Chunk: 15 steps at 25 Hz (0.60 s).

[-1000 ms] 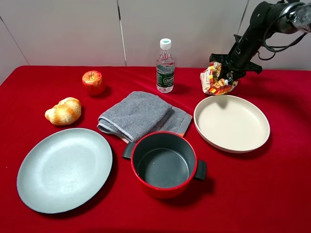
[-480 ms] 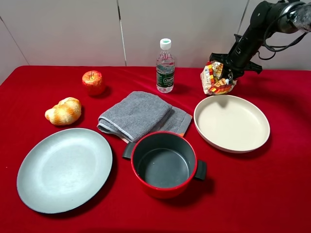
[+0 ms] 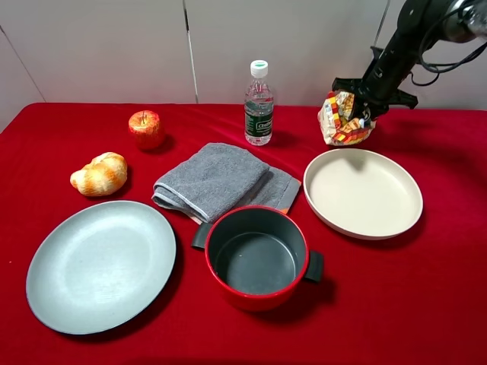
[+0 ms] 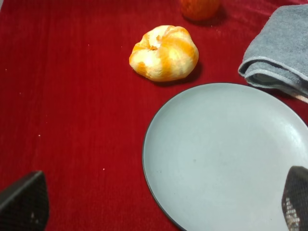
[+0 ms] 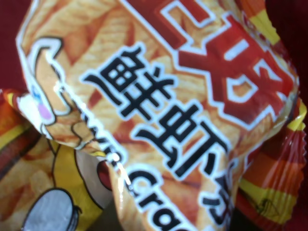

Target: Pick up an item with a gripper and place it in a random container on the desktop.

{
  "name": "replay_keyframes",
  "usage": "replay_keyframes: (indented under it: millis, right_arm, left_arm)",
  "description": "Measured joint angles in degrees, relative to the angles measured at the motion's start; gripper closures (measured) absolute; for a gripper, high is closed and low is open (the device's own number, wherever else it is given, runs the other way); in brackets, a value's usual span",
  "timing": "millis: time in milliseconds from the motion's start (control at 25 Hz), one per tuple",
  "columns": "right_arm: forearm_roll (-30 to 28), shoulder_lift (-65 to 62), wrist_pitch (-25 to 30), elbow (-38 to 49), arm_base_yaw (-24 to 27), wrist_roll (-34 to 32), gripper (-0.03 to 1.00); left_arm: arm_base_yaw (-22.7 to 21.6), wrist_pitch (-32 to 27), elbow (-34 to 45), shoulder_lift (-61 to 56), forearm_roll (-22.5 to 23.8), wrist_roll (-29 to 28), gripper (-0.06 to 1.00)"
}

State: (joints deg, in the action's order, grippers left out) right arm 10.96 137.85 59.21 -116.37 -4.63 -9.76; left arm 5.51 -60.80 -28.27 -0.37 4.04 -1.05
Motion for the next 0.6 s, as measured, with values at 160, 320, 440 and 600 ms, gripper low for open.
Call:
replay_keyframes:
  millis: [160, 320, 440, 600]
  right_arm:
    - [0.0, -1.9, 1.3, 0.0, 0.0, 0.0, 0.86]
    - [0.0, -3.7, 3.0, -0.1, 0.0, 0.0, 0.86]
    - [0.0, -4.8, 5.0, -0.3, 0.0, 0.0, 0.86]
    - [-0.1, -6.3, 7.4, -0.3, 0.0, 0.0, 0.86]
  left_arm:
    - [0.0, 0.0, 0.0, 0.0, 0.0, 0.0, -0.01]
    - [0.0, 0.0, 0.0, 0.0, 0.0, 0.0, -0.01]
    - [0.0, 0.0, 0.0, 0.0, 0.0, 0.0, -0.01]
    - [0.0, 0.0, 0.0, 0.0, 0.0, 0.0, -0.01]
